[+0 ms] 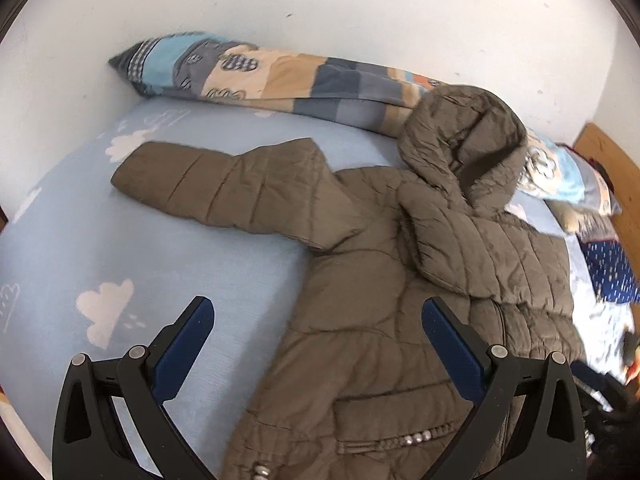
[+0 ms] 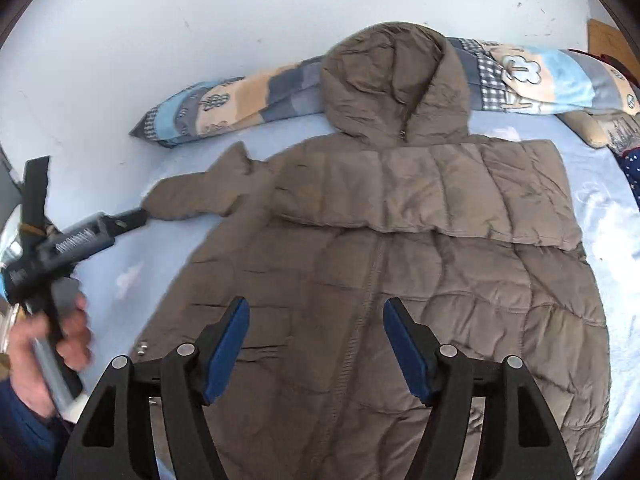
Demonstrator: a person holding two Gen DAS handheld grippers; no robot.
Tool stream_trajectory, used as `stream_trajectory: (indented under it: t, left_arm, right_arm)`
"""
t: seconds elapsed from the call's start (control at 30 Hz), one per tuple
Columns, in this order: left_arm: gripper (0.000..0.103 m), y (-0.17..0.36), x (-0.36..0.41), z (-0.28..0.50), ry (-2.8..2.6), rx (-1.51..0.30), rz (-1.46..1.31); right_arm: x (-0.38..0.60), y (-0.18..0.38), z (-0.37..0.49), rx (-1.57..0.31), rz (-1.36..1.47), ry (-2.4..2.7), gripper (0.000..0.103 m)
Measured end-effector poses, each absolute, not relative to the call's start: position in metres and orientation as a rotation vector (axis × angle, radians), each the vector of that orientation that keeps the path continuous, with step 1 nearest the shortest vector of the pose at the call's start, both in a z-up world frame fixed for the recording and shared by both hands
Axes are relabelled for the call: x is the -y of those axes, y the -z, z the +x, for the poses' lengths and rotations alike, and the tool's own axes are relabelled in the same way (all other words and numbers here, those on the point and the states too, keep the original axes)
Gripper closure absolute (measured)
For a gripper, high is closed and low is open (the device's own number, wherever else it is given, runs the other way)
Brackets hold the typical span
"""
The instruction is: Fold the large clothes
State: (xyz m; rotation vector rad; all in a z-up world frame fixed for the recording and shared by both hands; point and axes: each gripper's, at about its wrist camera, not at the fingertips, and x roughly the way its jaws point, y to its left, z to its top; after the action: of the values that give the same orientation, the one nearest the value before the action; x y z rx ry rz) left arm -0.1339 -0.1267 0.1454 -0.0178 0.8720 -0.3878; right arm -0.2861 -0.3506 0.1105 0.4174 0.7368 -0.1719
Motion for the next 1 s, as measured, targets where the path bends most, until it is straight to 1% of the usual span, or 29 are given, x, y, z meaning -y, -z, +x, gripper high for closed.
stream_trajectory:
  t: [0.1,0.23,0.27,0.33,0.37,0.4,0.43,0.5,0.57,0.67,0.8,0.93,1.0]
  left_arm:
    - [0.000,-0.144,0.097,-0.096,0.338,-0.909,-0.082]
    - [0.000,-0.126,0.037,-0.041,0.241,-0.939,-0.208]
    - [0.000,-0.114,0.012,-0.018,0.201,-0.982,-0.296]
    - [0.005,-0.096,-0.027,0.008,0.179,-1.023,-0.492]
    - [0.016,-0.089,-0.042,0.018,0.181,-1.024,-0.573]
    - [0.034,-0.080,-0.059,0.031,0.170,-1.026,-0.661]
    - [0.038,-0.076,-0.068,0.037,0.168,-1.023,-0.703]
    - [0.042,-0.062,-0.090,0.059,0.166,-1.011,-0.795]
    - [0.043,-0.054,-0.101,0.073,0.185,-0.996,-0.834]
    - [0.048,-0.041,-0.115,0.092,0.216,-0.956,-0.910]
    - [0.049,-0.027,-0.128,0.113,0.230,-0.901,-0.989]
    - [0.050,-0.010,-0.133,0.138,0.185,-0.925,-0.995]
    - [0.050,-0.008,-0.130,0.147,0.168,-0.906,-0.985]
  right_arm:
    - [0.365,-0.111,-0.287,-0.713,0.470,0.157,0.030]
    - [0.374,-0.113,-0.290,-0.706,0.469,0.157,0.030]
    - [0.376,-0.114,-0.292,-0.701,0.466,0.155,0.030]
    - [0.380,-0.116,-0.295,-0.699,0.454,0.156,0.030]
    - [0.382,-0.116,-0.297,-0.699,0.449,0.163,0.030]
    - [0.385,-0.116,-0.299,-0.697,0.452,0.168,0.030]
    - [0.388,-0.116,-0.300,-0.695,0.465,0.164,0.030]
    - [0.392,-0.115,-0.302,-0.689,0.495,0.156,0.030]
    - [0.394,-0.112,-0.301,-0.690,0.519,0.146,0.030]
    - [0.392,-0.110,-0.298,-0.699,0.520,0.144,0.030]
    - [0.387,-0.104,-0.290,-0.718,0.508,0.135,0.030]
    - [0.384,-0.101,-0.283,-0.729,0.490,0.139,0.030]
    - [0.383,-0.100,-0.281,-0.724,0.489,0.136,0.030]
